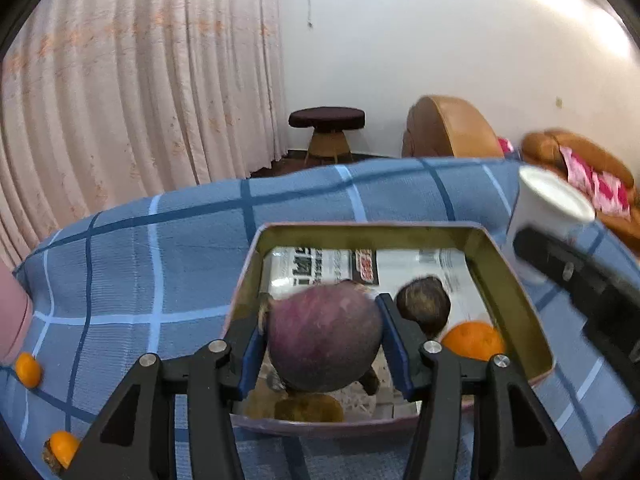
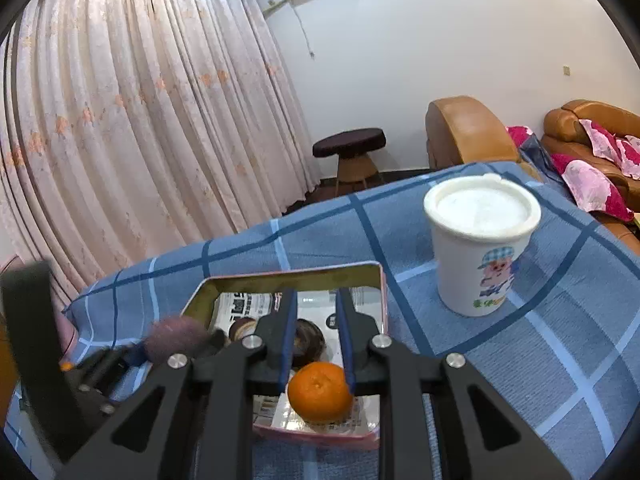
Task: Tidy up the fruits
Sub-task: 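Lower the purple sweet potato and slice into the pink tin and release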
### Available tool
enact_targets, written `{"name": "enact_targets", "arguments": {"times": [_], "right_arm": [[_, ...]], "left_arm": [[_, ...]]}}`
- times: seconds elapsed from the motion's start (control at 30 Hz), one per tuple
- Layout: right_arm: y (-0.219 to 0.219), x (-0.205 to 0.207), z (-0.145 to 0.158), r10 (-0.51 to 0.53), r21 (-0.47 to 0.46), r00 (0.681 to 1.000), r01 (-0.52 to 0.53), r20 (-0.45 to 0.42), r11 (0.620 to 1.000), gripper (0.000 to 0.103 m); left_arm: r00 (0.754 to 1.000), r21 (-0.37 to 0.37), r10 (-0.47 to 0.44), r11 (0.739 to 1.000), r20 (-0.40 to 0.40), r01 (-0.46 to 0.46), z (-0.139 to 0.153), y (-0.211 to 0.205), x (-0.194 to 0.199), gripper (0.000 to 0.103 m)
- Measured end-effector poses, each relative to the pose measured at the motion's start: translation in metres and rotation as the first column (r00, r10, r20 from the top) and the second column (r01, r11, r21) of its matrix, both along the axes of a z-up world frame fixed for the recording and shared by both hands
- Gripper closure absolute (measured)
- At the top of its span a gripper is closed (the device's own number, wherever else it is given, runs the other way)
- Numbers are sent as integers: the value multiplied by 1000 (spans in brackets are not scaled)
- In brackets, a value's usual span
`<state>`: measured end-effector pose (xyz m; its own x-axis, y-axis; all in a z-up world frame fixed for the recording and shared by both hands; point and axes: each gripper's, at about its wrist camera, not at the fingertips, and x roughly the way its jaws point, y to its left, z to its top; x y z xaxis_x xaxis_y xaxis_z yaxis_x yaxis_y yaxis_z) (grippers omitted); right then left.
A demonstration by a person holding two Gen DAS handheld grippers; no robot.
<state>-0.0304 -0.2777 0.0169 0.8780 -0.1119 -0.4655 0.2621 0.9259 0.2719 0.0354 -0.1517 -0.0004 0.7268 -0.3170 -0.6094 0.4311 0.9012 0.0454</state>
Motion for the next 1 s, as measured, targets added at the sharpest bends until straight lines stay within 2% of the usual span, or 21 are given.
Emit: {"name": "enact_targets", "arguments": {"times": [0.07,0.17,0.4,0.53,0.73,1.0], "right_arm": [[0,-3,2,-13,0,1000,13,16,1000,54],[-2,-7,4,-35,3,999,35,35,999,44],[-6,-2,-3,-47,18,999,47,6,999,43],[-3,-1,-6,-45,10,999,45,4,999,34],[8,3,-13,-6,-11,1000,6,-3,1000,28],[22,4,-17,32,-40,999,-33,-6,999,28]], "left_arm": [[1000,33,5,999,29,-6,0,-3,-5,31],[995,39,33,999,91,-37,7,0,-11,24],[993,-3,59,998,98,-59,12,15,-15,24],[993,-10,72,997,95,-71,12,23,-17,24],[992,-11,98,995,85,-98,7,38,-18,24],[983,-24,150,989,105,-148,7,62,-25,24]]}}
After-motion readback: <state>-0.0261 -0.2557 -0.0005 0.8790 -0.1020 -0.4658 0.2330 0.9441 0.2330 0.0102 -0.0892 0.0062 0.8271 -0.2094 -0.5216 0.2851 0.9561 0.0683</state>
